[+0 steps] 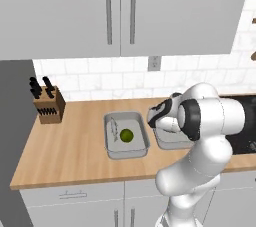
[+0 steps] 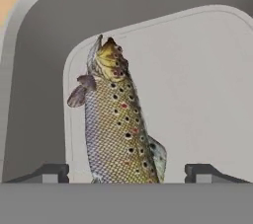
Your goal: Place one lime and one fish in each tupperware on the nearby counter, to pack two identical lunches.
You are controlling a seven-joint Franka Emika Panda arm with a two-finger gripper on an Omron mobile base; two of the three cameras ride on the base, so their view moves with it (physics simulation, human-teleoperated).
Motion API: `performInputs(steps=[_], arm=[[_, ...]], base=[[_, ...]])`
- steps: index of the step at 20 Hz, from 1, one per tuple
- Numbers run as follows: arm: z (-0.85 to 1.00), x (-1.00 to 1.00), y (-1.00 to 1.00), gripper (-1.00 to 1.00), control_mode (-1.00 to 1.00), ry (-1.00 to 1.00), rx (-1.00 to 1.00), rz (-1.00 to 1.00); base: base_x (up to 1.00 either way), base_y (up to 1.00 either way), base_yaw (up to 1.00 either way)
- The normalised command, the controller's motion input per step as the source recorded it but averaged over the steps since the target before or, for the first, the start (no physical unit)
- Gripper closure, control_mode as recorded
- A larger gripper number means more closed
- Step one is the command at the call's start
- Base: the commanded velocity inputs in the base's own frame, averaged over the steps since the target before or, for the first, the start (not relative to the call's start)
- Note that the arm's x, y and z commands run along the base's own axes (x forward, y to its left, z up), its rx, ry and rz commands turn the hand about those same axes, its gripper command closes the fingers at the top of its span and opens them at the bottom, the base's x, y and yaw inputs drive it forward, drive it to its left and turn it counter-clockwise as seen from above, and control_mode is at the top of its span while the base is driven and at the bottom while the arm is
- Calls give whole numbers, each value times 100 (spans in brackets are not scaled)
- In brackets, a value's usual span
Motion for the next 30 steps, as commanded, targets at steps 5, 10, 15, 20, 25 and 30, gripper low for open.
performInputs(steps=[5, 10, 15, 20, 25, 30], arm=[[55, -47, 0, -100, -100, -10, 0, 0], [76, -78, 0, -100, -100, -14, 0, 0], [86, -85, 0, -100, -100, -12, 0, 0], [76, -92, 1, -100, -100, -2, -4, 2], [59, -89, 4, -100, -100, -2, -5, 1], [44, -93, 10, -100, -100, -1, -6, 0]], base=[[0, 0, 0], [0, 0, 0], [0, 0, 0], [0, 0, 0], [0, 0, 0], [0, 0, 0]])
